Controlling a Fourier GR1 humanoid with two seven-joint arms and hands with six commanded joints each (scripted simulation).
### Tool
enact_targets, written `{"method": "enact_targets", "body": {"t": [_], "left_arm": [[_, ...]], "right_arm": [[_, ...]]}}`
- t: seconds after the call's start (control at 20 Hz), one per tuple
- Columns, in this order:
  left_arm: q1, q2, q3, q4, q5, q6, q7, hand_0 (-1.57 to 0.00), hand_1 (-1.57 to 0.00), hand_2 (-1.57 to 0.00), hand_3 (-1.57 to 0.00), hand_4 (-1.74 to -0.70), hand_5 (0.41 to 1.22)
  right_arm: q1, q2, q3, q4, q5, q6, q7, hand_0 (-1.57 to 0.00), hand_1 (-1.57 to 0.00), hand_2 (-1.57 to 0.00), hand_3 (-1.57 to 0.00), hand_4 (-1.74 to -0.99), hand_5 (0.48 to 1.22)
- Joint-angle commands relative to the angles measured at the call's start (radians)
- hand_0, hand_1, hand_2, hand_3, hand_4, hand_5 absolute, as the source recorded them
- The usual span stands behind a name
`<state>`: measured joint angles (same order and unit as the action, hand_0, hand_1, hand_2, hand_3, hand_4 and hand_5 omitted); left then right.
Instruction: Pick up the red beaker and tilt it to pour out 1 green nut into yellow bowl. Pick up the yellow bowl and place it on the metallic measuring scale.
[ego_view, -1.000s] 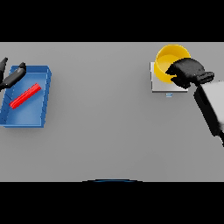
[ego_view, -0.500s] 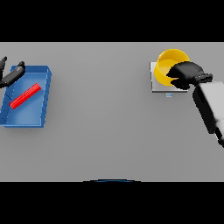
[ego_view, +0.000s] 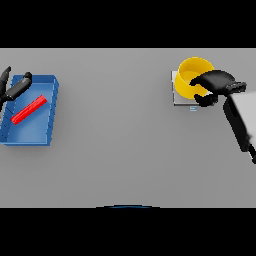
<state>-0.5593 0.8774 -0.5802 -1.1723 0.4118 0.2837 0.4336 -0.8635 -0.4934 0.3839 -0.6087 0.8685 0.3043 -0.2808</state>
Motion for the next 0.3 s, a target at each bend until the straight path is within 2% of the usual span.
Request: {"method": "enact_targets", "body": {"t": [0.0, 0.25], "left_arm": [[0.002, 0.003, -0.001, -0.001, 0.000, -0.004, 0.000, 0.00, 0.00, 0.00, 0.00, -0.72, 0.700], [0.005, 0.016, 0.011, -0.002, 0.005, -0.006, -0.013, 0.00, 0.00, 0.00, 0.00, -0.72, 0.693]], "right_arm": [[0.003, 0.001, -0.001, -0.005, -0.003, 0.008, 0.010, -0.12, -0.19, -0.31, -0.41, -1.456, 0.827], [0.007, 0.003, -0.005, 0.003, -0.005, 0.029, 0.048, -0.04, -0.06, -0.10, -0.27, -1.410, 0.759]]}}
